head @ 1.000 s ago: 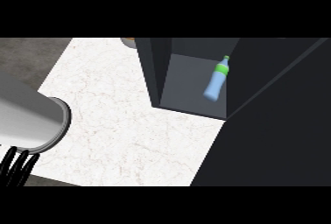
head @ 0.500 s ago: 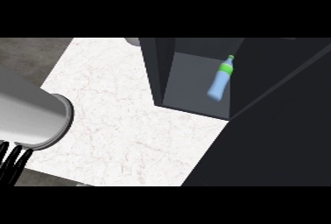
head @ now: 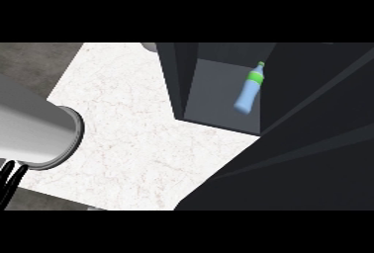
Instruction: Pick up the bottled water, place it into the cabinet and close the cabinet
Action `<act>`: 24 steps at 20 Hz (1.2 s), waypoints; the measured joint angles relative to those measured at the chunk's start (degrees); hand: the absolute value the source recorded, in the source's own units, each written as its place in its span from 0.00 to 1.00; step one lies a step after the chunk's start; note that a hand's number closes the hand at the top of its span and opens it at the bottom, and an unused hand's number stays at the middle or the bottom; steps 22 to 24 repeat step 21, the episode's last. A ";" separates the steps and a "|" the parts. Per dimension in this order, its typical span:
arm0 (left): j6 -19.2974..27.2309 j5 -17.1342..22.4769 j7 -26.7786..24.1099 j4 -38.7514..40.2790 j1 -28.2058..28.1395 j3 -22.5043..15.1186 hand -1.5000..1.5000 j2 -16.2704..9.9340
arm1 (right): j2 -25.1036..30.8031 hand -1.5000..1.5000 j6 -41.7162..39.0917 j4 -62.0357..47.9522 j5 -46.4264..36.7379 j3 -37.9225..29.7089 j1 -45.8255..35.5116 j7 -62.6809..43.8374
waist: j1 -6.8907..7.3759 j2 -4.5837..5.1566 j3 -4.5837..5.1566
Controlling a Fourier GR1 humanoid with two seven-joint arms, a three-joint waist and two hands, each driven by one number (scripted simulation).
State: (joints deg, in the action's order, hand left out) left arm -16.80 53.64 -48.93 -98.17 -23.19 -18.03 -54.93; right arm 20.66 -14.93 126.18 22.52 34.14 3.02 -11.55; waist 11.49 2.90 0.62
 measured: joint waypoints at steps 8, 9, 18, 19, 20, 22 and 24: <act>-1.26 1.48 0.95 0.97 -1.33 0.72 0.00 -0.15 | -10.12 1.00 10.28 -19.37 -0.45 -11.51 -17.41 -4.14 | -1.77 -0.98 -0.24; -1.54 1.82 1.12 1.17 -1.35 1.03 0.00 -0.30 | -11.04 1.00 11.33 -22.32 -0.87 -12.83 -20.23 -4.53 | -2.11 -1.05 -0.27; -2.96 2.88 1.91 1.51 -2.37 2.96 0.00 -0.30 | -16.22 1.00 12.57 -48.97 -3.04 -16.73 -35.49 -6.14 | -5.14 -1.04 -1.10; -3.05 2.86 2.02 1.42 -2.41 3.10 0.00 -0.29 | -17.02 1.00 12.44 -52.71 -2.89 -15.19 -33.61 -7.97 | -5.40 0.04 -1.32; -3.10 2.93 2.18 1.39 -2.41 3.15 0.00 -0.21 | -17.64 1.00 12.38 -55.94 -2.48 -14.48 -32.73 -9.54 | -5.48 1.04 -1.44; -2.96 2.85 2.28 1.05 -2.44 3.12 0.00 -0.08 | -18.28 1.00 12.70 -58.66 -2.33 -14.19 -32.33 -10.24 | -5.50 1.71 -1.52; -2.96 2.85 2.28 1.05 -2.44 3.12 0.00 -0.08 | -18.28 1.00 12.70 -58.66 -2.33 -14.19 -32.33 -10.24 | -5.50 1.71 -1.52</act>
